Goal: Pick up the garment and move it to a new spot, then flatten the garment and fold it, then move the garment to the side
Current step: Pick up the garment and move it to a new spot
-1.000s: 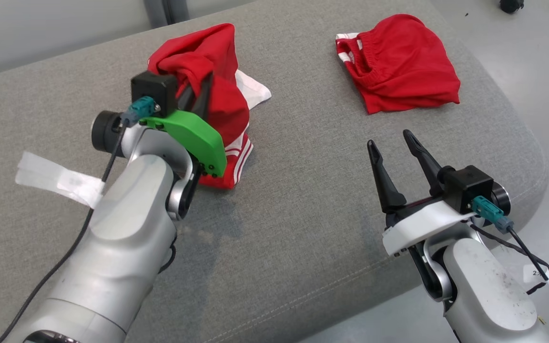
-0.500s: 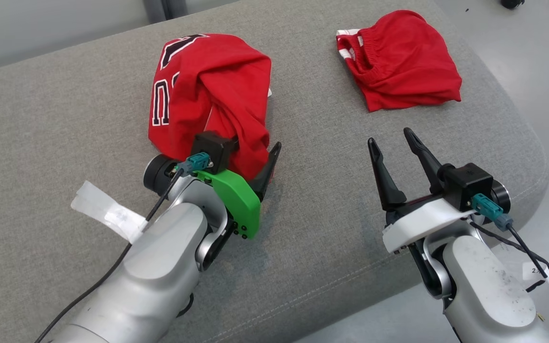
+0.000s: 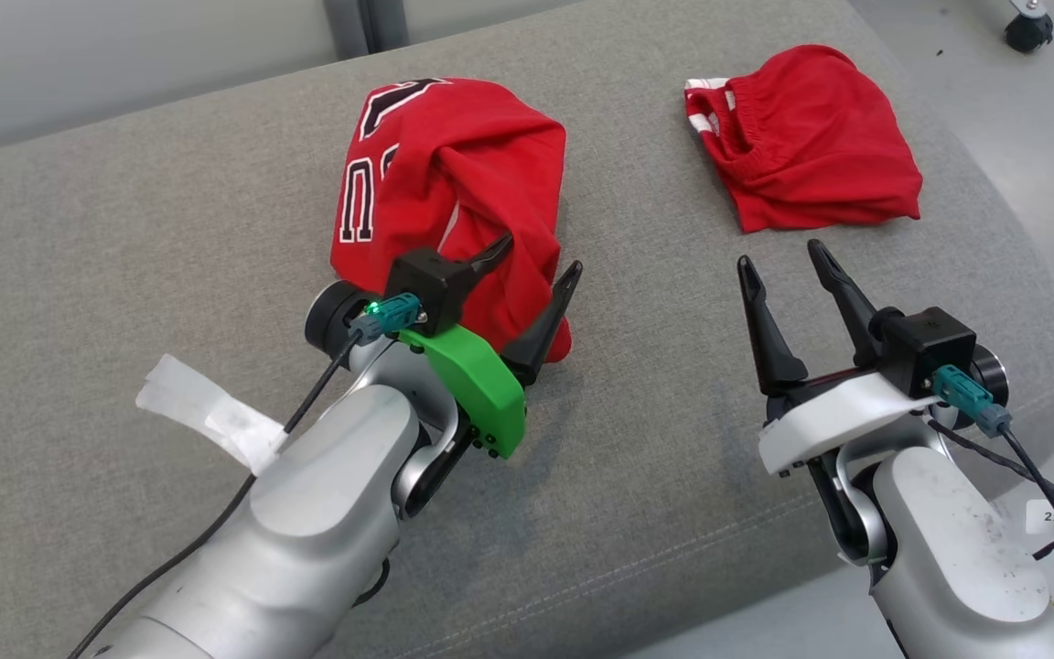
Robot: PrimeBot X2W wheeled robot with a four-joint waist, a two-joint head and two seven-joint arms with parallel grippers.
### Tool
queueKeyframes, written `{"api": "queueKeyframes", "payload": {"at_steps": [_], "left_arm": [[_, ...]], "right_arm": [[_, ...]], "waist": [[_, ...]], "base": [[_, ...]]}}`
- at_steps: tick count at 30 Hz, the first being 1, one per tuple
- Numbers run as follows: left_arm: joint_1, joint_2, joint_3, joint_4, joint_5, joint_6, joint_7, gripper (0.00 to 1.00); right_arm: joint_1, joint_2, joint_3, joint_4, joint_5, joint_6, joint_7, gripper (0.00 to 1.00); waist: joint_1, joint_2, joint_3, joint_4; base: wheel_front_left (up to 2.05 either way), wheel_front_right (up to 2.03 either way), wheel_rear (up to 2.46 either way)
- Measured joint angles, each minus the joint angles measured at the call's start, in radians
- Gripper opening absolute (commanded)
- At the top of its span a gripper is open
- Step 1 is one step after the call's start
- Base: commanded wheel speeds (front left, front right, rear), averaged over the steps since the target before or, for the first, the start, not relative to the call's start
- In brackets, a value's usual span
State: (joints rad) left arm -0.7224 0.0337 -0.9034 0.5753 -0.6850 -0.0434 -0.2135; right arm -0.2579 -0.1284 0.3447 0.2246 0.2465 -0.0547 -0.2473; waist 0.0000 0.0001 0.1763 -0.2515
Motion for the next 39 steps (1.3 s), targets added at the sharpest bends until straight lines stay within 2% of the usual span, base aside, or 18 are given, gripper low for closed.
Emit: {"api": "queueKeyframes", "payload": {"at_steps": [8,20,34,37,39], "left_arm": [[0.066,0.000,0.073,-0.001,-0.046,0.021,-0.028,1.00],[0.228,0.000,0.180,-0.009,-0.060,0.095,-0.038,1.00],[0.363,0.004,0.256,-0.072,-0.022,0.119,-0.038,1.00],[0.378,0.005,0.253,-0.062,-0.012,0.120,-0.038,1.00],[0.384,0.005,0.253,-0.058,0.007,0.123,-0.038,1.00]], "right_arm": [[0.010,-0.006,-0.009,0.009,0.000,-0.007,0.000,1.00],[0.056,-0.014,-0.014,0.022,0.000,-0.007,0.000,1.00],[0.089,-0.014,-0.001,0.026,0.001,-0.005,0.000,1.00],[0.089,-0.013,0.013,0.026,0.001,0.006,0.000,1.00],[0.088,-0.007,0.038,0.031,0.002,0.031,0.000,1.00]], "waist": [[0.0000,0.0000,-0.042,0.047],[0.0000,0.0000,-0.117,0.106],[0.0000,0.0000,-0.177,0.143],[0.0000,0.0000,-0.178,0.145],[0.0000,0.0000,-0.176,0.142]], "base": [[0.00,0.00,0.00],[0.00,0.00,0.00],[0.00,0.00,0.00],[0.00,0.00,0.00],[0.00,0.00,0.00]]}}
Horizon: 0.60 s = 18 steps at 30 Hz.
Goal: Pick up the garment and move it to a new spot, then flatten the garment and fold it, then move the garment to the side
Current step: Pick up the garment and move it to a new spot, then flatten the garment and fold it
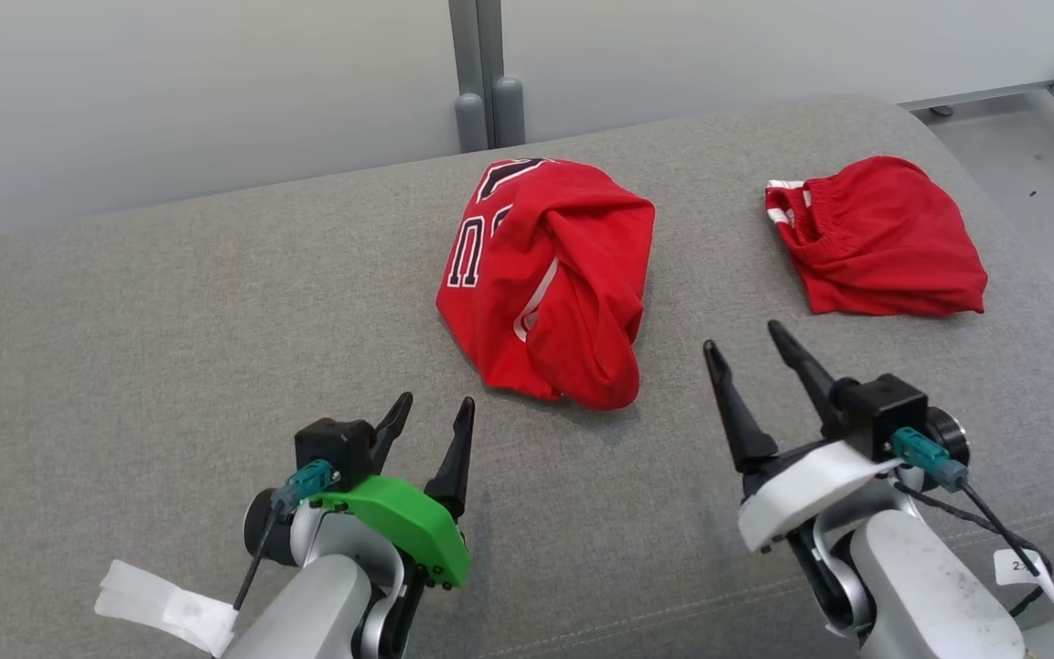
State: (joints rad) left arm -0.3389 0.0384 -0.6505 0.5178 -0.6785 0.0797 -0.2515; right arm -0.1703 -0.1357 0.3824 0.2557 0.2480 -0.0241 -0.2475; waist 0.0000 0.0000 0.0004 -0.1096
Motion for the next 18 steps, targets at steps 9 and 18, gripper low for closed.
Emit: {"api": "queueKeyframes", "payload": {"at_steps": [9,18], "left_arm": [[-0.002,0.000,-0.023,-0.030,0.014,0.000,0.000,1.00],[-0.013,0.000,-0.053,-0.068,0.010,-0.002,0.000,1.00]], "right_arm": [[-0.068,0.012,0.059,0.091,-0.001,0.061,0.041,1.00],[-0.186,0.015,0.074,0.261,0.005,0.099,0.125,1.00]], "waist": [[0.0000,0.0000,0.032,0.015],[0.0000,0.0000,0.074,0.089]], "base": [[0.00,0.00,0.00],[0.00,0.00,0.00]]}}
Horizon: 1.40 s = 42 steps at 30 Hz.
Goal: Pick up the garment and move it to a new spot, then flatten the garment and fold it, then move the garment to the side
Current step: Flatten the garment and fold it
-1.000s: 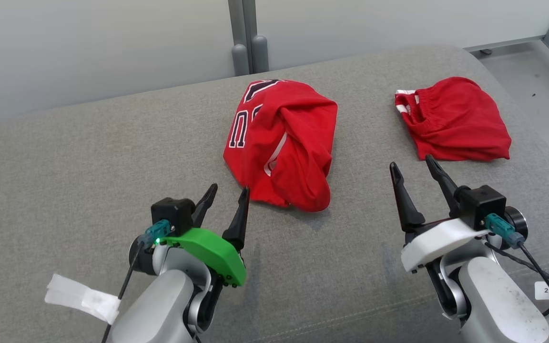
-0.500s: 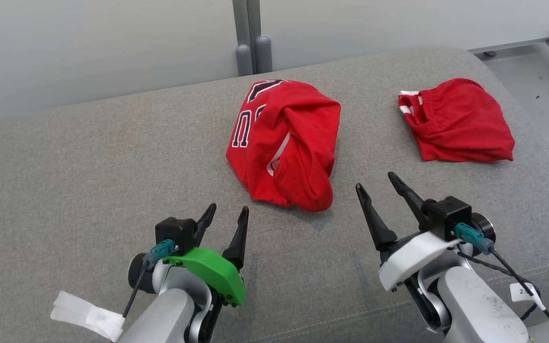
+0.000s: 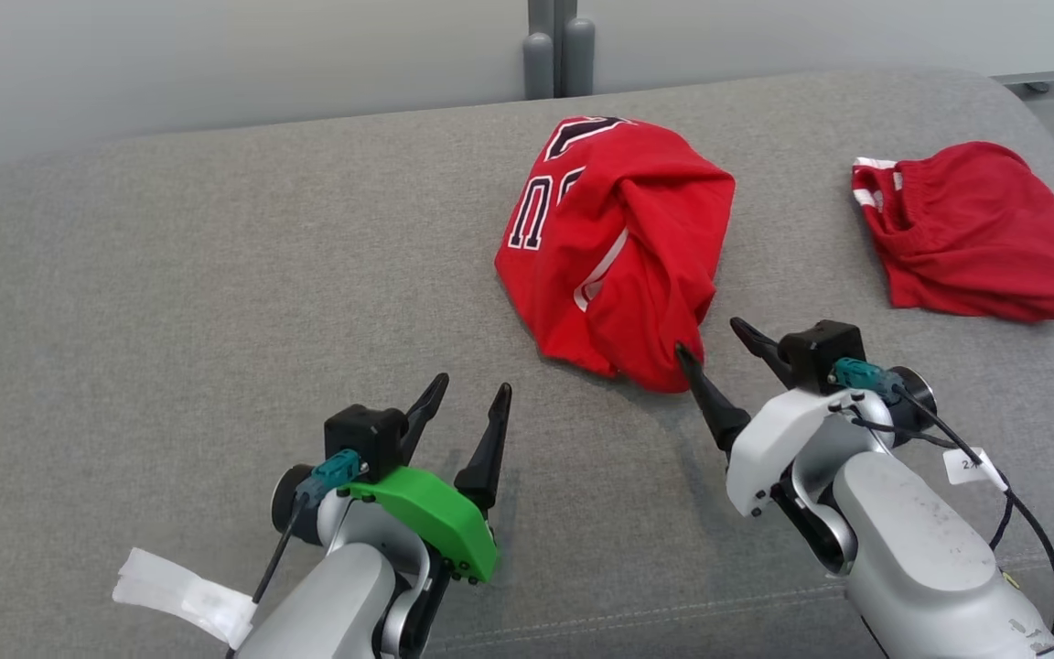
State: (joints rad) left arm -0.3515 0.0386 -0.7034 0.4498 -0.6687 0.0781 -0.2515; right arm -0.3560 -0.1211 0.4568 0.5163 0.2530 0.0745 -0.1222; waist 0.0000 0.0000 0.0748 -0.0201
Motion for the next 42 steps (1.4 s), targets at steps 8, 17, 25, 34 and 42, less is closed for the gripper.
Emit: {"api": "queueKeyframes", "payload": {"at_steps": [8,17,25,34,42], "left_arm": [[-0.014,0.000,0.044,-0.004,0.005,0.002,0.000,1.00],[-0.014,0.000,0.055,0.005,0.004,0.000,0.000,1.00],[-0.015,0.001,0.011,0.002,-0.021,-0.031,0.000,1.00],[-0.061,0.002,-0.050,0.061,-0.096,-0.044,0.015,1.00],[-0.196,0.003,-0.142,0.108,-0.030,-0.048,0.048,1.00]], "right_arm": [[-0.082,0.013,0.017,0.124,0.022,0.026,0.028,0.00],[-0.128,-0.045,-0.019,0.188,0.037,0.031,-0.005,0.00],[-0.203,-0.132,-0.068,0.209,0.036,0.031,-0.027,0.00],[-0.268,-0.130,-0.062,0.218,0.035,0.034,-0.049,0.00],[-0.317,-0.071,-0.032,0.222,0.033,0.040,-0.067,0.00]], "waist": [[0.0000,0.0000,0.058,0.054],[0.0000,0.0000,0.072,0.016],[0.0000,0.0000,0.078,-0.045],[0.0000,0.0000,0.109,-0.125],[0.0000,0.0000,0.149,-0.195]], "base": [[0.00,0.00,0.00],[0.00,0.00,0.00],[0.00,0.00,0.00],[0.00,0.00,0.00],[0.00,0.00,0.00]]}}
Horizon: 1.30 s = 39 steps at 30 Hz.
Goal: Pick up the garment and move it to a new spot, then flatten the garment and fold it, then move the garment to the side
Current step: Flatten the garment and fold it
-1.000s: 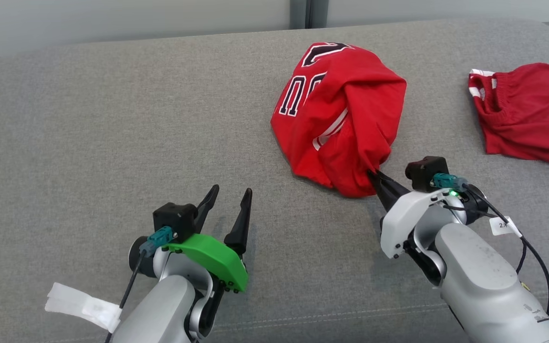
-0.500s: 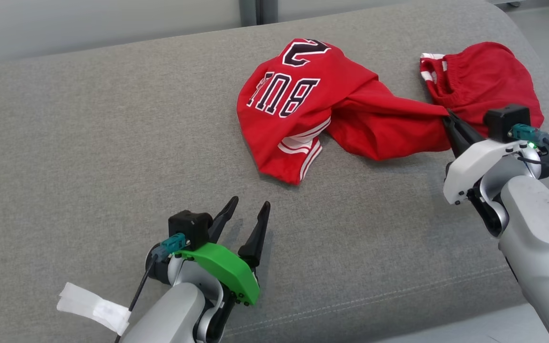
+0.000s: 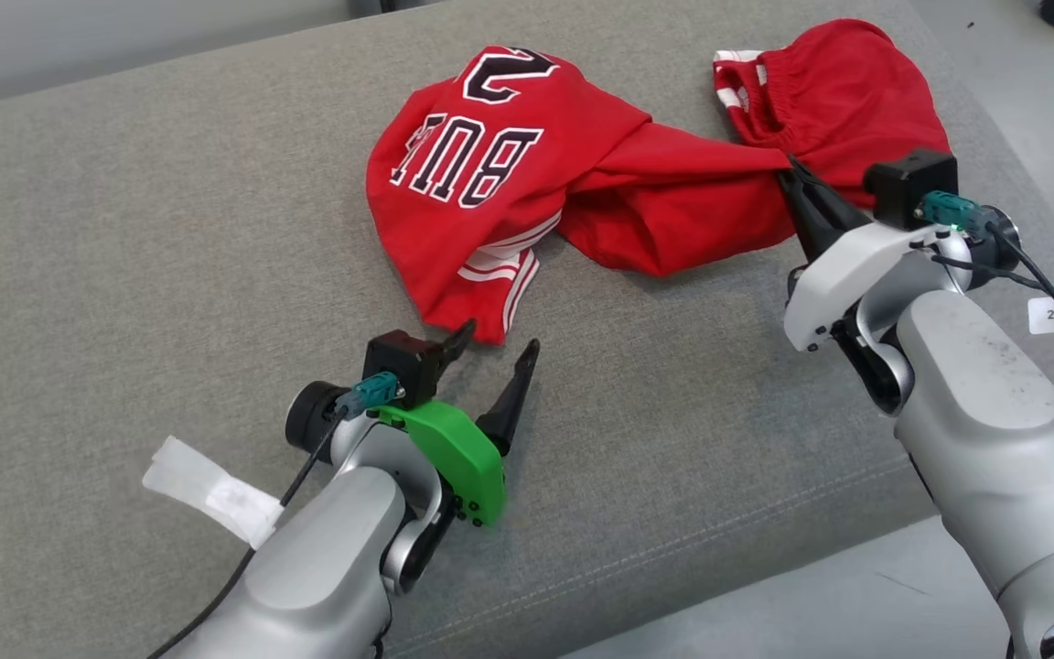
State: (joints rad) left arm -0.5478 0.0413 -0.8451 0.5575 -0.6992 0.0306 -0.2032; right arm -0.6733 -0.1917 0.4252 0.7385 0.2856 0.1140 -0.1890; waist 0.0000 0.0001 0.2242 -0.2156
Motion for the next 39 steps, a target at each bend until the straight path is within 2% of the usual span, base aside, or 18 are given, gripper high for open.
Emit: {"api": "queueKeyframes", "payload": {"at_steps": [12,13,14,15,16,21,29,32,36,39], "left_arm": [[-0.119,0.000,0.003,0.209,0.098,0.053,0.019,1.00],[-0.124,0.000,0.002,0.222,0.101,0.058,0.019,0.75],[-0.130,0.000,0.001,0.235,0.108,0.058,0.019,0.44],[-0.135,0.000,0.002,0.242,0.109,0.058,0.018,0.29],[-0.140,0.000,0.002,0.246,0.109,0.058,0.017,0.00],[-0.155,-0.001,0.001,0.240,0.102,0.057,-0.005,0.00],[-0.156,-0.002,0.038,0.143,0.049,-0.009,-0.045,0.00],[-0.164,-0.002,0.087,0.092,0.030,-0.024,-0.049,0.00],[-0.194,0.003,0.223,-0.069,0.034,-0.030,-0.049,0.00],[-0.218,0.027,0.334,-0.201,0.054,-0.024,-0.049,0.00]], "right_arm": [[-0.047,0.064,0.032,0.024,0.002,0.006,-0.029,0.00],[-0.047,0.065,0.032,0.027,0.002,0.009,-0.030,0.00],[-0.047,0.065,0.031,0.031,0.003,0.009,-0.031,0.00],[-0.047,0.063,0.029,0.035,0.005,0.009,-0.033,0.00],[-0.047,0.060,0.027,0.039,0.005,0.009,-0.038,0.00],[-0.047,0.040,0.009,0.053,0.007,0.009,-0.048,0.00],[-0.046,-0.002,-0.035,0.056,0.016,0.009,-0.058,0.00],[-0.045,-0.019,-0.063,0.040,0.027,0.007,-0.058,0.00],[-0.045,-0.055,-0.128,-0.072,0.032,-0.013,-0.060,0.00],[-0.045,-0.076,-0.166,-0.158,0.032,-0.032,-0.062,0.00]], "waist": [[0.0000,0.0000,0.072,-0.089],[0.0000,0.0000,0.076,-0.095],[0.0000,0.0000,0.081,-0.099],[0.0000,0.0000,0.085,-0.102],[0.0000,0.0000,0.089,-0.105],[0.0000,0.0000,0.090,-0.093],[0.0000,0.0000,0.063,-0.044],[0.0000,0.0000,0.047,-0.022],[0.0000,0.0000,0.013,0.013],[0.0000,0.0000,-0.010,0.032]], "base": [[0.00,0.00,0.00],[0.00,0.00,0.00],[0.00,0.00,0.00],[0.00,0.00,0.00],[0.00,0.00,0.00],[0.00,0.00,0.00],[0.00,0.00,0.00],[0.00,0.00,0.00],[0.00,0.00,0.00],[0.00,0.00,0.00]]}}
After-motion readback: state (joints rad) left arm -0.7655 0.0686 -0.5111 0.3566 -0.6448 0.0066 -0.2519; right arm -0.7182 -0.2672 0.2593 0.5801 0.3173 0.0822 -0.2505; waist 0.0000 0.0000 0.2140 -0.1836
